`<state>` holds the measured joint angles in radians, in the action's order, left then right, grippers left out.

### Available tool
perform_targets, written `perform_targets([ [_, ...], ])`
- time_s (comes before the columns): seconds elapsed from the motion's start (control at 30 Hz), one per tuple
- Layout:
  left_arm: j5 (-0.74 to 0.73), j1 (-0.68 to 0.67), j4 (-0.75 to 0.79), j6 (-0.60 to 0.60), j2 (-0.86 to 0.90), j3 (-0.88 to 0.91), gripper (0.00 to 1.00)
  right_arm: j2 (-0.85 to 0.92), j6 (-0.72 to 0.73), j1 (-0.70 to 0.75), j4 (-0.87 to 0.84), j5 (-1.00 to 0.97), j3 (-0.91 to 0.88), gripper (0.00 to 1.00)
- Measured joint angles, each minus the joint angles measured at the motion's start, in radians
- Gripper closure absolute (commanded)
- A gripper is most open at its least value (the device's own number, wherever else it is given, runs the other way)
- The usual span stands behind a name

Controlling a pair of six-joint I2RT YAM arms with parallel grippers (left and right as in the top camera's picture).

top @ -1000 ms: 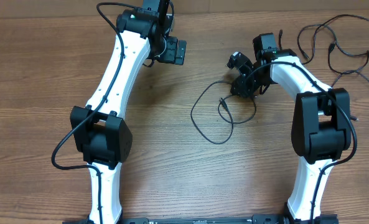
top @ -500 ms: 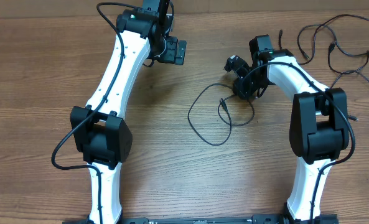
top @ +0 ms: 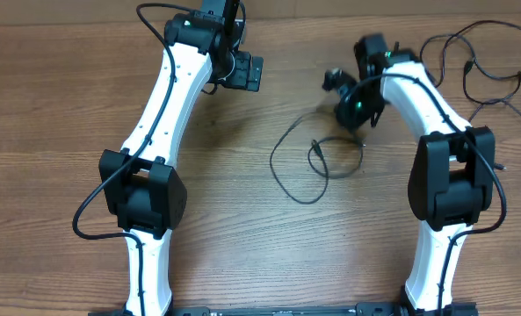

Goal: Untangle cables
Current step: 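Grasp the central black cable with the right gripper and lift it, then carry the held cable with the right gripper to the right edge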

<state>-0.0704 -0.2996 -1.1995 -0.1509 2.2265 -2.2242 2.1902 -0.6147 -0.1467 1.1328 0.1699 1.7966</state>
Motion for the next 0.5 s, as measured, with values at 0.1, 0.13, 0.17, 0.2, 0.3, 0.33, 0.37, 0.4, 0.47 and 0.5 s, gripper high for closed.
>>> perform_targets([
  [0.1,0.000,0.000,0.000,0.000,0.000,0.000,0.00,-0.001,0.013,0.000,0.078,-0.006,0.114,0.96],
  [0.13,0.000,0.000,0.000,0.000,0.000,0.000,0.01,-0.001,0.018,0.000,0.101,-0.006,0.149,0.96],
  [0.17,0.000,0.000,0.000,0.000,0.000,0.000,0.00,-0.001,0.025,0.000,0.119,-0.007,0.181,0.96],
  [0.2,0.000,0.000,0.000,0.000,0.000,0.000,0.00,-0.001,0.035,0.000,0.148,-0.008,0.220,0.96],
  [0.3,0.000,0.000,0.000,0.000,0.000,0.000,0.00,-0.001,0.061,0.000,0.217,-0.014,0.332,0.96],
  [0.33,0.000,0.000,0.000,0.000,0.000,0.000,0.00,-0.001,0.069,0.000,0.237,-0.014,0.363,0.96],
  [0.37,0.000,0.000,0.000,0.000,0.000,0.000,0.01,-0.001,0.084,0.000,0.266,-0.015,0.417,0.96],
  [0.4,0.000,0.000,-0.001,0.000,0.000,0.000,0.00,-0.001,0.091,0.000,0.280,-0.016,0.449,0.96],
  [0.47,0.000,0.000,0.000,0.000,0.000,0.000,0.00,-0.001,0.112,0.000,0.323,-0.018,0.538,0.96],
  [0.5,0.000,0.000,0.000,0.000,0.000,0.000,0.00,-0.001,0.126,0.000,0.341,-0.018,0.584,0.96],
])
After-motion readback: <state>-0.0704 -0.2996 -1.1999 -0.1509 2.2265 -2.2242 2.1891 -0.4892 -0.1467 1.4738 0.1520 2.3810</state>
